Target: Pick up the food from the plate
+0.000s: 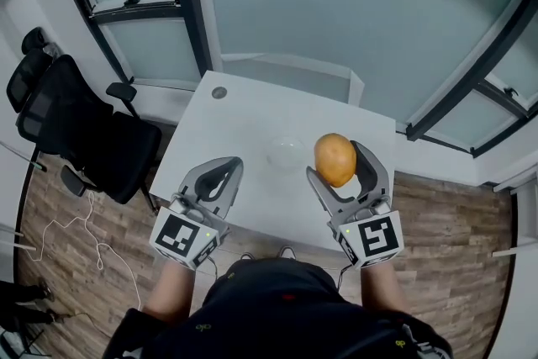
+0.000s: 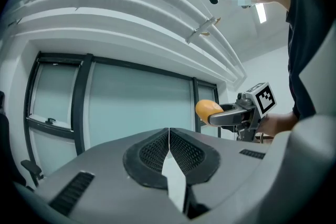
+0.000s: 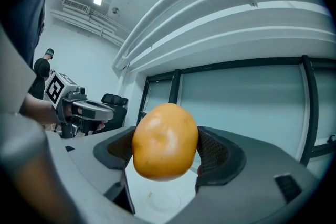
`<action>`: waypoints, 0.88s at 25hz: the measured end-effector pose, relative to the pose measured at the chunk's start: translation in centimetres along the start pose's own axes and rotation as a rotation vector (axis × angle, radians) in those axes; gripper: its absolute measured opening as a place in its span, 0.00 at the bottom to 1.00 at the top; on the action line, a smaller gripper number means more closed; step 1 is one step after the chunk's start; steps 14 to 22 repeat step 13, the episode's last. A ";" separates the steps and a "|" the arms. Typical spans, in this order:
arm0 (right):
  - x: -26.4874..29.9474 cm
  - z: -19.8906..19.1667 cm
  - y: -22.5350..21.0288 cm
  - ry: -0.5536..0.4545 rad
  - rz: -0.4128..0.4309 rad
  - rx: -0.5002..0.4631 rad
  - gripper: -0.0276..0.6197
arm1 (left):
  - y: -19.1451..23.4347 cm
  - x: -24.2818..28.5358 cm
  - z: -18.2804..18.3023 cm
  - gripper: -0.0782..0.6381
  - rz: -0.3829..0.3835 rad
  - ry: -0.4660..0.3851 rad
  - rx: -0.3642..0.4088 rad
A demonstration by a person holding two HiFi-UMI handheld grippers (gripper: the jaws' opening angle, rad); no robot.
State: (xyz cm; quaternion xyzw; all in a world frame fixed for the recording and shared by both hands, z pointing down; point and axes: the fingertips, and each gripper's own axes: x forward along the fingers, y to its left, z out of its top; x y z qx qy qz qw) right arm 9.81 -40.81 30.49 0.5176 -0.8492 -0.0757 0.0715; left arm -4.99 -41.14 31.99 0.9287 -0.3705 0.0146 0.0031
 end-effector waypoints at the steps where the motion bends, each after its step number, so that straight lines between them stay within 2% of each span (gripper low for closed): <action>1: 0.0 0.1 0.0 0.000 0.001 -0.001 0.62 | 0.0 0.0 0.1 0.14 0.002 -0.001 0.001; 22: 1.3 -0.2 0.5 0.003 0.016 -0.014 0.62 | 1.3 -0.4 0.1 0.14 0.019 -0.001 0.001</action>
